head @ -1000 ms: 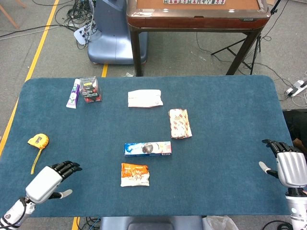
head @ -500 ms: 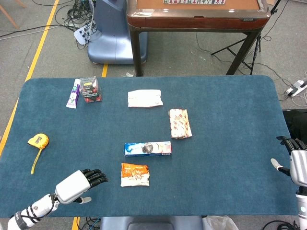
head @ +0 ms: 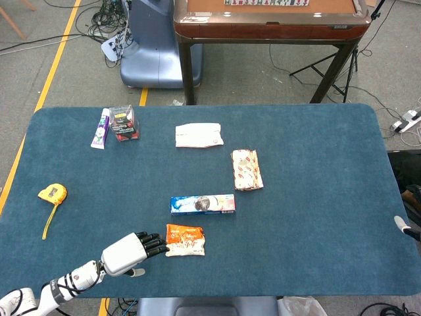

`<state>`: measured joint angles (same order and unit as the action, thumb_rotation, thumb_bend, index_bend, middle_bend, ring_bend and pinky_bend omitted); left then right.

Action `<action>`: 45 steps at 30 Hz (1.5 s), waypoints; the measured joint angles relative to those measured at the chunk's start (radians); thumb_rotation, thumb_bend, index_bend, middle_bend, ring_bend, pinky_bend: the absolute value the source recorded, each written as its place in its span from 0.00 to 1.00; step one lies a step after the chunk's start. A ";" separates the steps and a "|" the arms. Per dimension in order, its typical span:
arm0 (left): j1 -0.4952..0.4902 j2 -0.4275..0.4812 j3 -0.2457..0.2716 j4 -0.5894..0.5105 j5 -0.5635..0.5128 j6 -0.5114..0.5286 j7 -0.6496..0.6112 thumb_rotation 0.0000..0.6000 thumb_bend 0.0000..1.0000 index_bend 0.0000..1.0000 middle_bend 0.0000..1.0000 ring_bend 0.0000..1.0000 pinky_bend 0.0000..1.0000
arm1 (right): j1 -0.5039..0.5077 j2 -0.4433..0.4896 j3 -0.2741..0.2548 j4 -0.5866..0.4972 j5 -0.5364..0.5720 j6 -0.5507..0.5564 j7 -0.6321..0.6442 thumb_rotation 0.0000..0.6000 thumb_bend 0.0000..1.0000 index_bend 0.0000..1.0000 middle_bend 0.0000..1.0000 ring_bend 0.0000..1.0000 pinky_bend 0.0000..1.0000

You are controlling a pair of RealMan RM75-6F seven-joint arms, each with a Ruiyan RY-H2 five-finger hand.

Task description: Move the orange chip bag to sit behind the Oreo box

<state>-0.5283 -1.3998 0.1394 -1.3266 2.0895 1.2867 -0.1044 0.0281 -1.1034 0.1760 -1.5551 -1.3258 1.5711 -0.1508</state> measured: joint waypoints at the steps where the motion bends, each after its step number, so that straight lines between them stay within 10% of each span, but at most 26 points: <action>1: -0.005 -0.007 0.000 0.009 -0.001 -0.002 0.002 1.00 0.06 0.25 0.24 0.22 0.44 | -0.002 0.002 0.004 0.001 0.011 0.000 -0.001 1.00 0.00 0.32 0.40 0.34 0.49; 27: -0.108 -0.114 0.041 0.115 -0.039 -0.056 0.008 1.00 0.06 0.26 0.23 0.19 0.39 | -0.064 0.059 -0.016 0.016 -0.028 0.058 0.064 1.00 0.00 0.32 0.40 0.34 0.49; 45: -0.169 -0.050 0.029 -0.068 -0.166 -0.271 0.195 1.00 0.04 0.07 0.05 0.00 0.20 | -0.091 0.064 -0.007 0.016 -0.026 0.091 0.092 1.00 0.00 0.32 0.40 0.34 0.49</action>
<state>-0.6975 -1.4496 0.1679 -1.3949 1.9238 1.0153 0.0904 -0.0628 -1.0395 0.1690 -1.5393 -1.3522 1.6618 -0.0586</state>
